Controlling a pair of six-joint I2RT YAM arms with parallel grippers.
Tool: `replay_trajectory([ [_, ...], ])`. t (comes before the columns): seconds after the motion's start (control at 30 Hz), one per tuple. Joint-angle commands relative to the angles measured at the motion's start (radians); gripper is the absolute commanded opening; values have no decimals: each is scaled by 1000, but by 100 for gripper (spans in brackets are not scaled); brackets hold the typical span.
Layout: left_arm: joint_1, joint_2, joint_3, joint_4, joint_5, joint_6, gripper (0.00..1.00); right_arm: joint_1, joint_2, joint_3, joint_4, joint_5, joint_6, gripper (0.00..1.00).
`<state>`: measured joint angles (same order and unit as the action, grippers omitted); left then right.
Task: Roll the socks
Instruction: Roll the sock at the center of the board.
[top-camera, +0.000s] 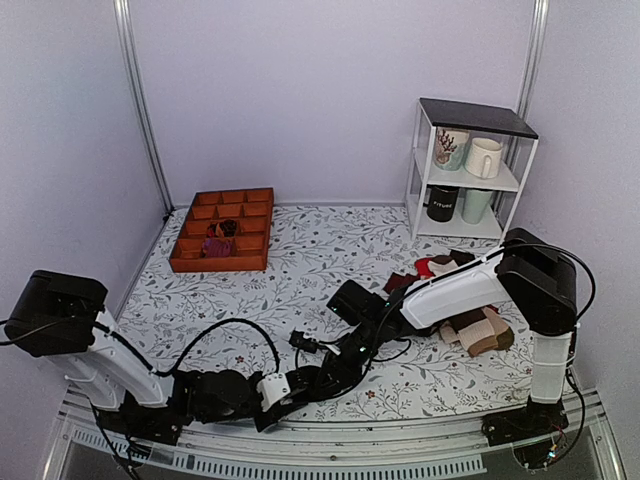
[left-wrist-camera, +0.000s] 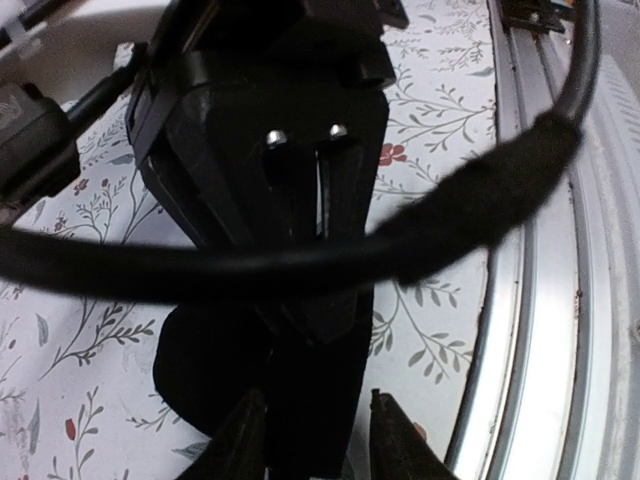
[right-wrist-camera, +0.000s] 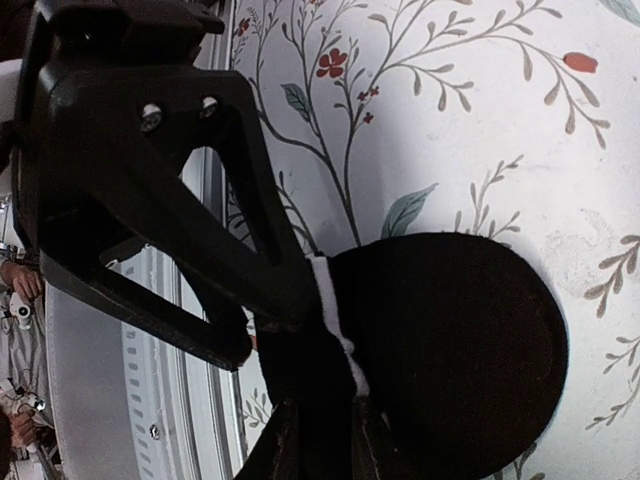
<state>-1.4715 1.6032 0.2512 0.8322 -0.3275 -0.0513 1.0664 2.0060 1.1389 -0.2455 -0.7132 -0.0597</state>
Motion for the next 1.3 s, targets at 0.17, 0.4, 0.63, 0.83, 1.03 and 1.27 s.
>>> replay_trajectory([
  [0.17,-10,77,17,38,-1,-54,12,-3,81,-42,-153,98,14,20],
  [0.4,18,84,44,-52,28,-152,0,-3,28,-49,-82,115,13,37],
  [0.63,78,75,49,-220,166,-369,0,-9,-255,-295,390,271,-36,53],
  [0.83,101,126,42,-270,253,-465,0,27,-404,-557,848,339,-289,58],
  [1.03,104,157,26,-270,290,-510,0,90,-336,-544,815,400,-418,59],
  [1.27,108,180,21,-264,311,-511,0,130,-256,-519,781,398,-423,59],
])
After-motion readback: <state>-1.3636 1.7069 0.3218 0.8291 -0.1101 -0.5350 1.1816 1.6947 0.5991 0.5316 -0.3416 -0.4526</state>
